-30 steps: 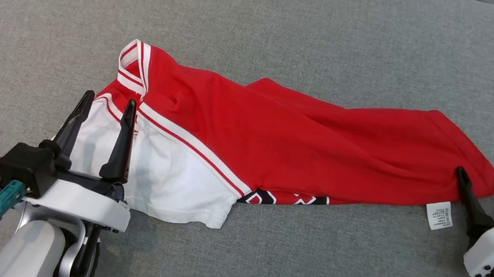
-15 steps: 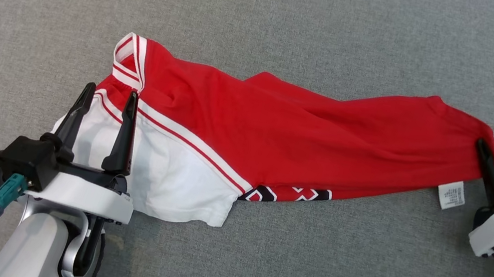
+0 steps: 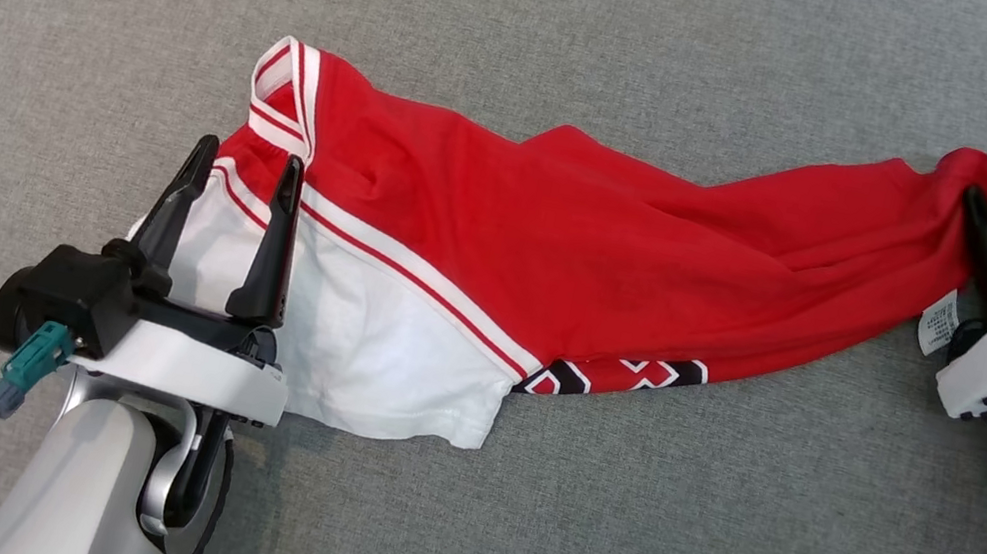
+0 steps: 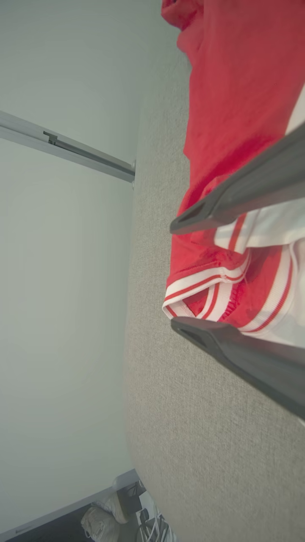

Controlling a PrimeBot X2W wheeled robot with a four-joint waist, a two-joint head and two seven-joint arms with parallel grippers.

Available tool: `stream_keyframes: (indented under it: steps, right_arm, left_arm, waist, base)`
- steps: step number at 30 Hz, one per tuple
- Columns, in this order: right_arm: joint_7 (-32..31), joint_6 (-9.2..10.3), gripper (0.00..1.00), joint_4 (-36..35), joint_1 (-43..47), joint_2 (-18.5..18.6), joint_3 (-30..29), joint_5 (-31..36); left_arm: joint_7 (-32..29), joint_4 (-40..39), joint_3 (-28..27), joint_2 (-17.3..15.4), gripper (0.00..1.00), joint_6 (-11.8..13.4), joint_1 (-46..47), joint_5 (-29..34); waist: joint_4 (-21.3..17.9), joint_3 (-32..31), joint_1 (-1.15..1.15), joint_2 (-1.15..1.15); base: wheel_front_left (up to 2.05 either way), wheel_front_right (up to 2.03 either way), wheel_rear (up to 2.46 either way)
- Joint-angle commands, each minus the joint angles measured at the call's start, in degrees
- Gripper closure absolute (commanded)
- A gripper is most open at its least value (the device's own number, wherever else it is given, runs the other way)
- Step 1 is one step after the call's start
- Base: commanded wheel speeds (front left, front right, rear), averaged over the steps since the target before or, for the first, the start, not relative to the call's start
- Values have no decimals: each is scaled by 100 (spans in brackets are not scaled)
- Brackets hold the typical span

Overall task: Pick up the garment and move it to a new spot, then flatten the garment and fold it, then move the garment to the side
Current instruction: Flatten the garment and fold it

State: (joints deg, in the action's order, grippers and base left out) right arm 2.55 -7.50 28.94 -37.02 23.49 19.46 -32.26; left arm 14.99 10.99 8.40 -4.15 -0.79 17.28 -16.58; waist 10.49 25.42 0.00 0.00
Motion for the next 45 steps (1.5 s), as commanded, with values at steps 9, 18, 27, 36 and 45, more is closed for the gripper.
stream_keyframes:
  steps: [9,18,27,36,45]
  right_arm:
    - [708,1,0,644,-26,-112,370,-145]
    - [1214,1,0,271,628,-271,-110,41]
    - [1263,1,0,-790,1800,-585,-1143,682]
    - [832,1,0,-1792,2742,-1029,-1824,1241]
    - [503,1,0,-2609,3296,-1321,-2022,1459]
  left_arm:
    - [18,31,-118,75,0,-97,94,121]
    - [19,62,-288,90,0,-102,-65,220]
    - [18,24,-513,60,0,-52,-374,352]
    - [18,-6,-722,7,0,53,-919,389]
    - [-40,-68,-739,-42,0,83,-1311,330]
  waist:
    - [-110,-72,0,0]
    - [-411,-300,0,0]
    - [-719,-592,0,0]
    - [-940,-1096,0,0]
    - [-1069,-1402,0,0]
  base:
    - [0,0,0]
    - [0,0,0]
    - [0,0,0]
    - [0,0,0]
    - [0,0,0]
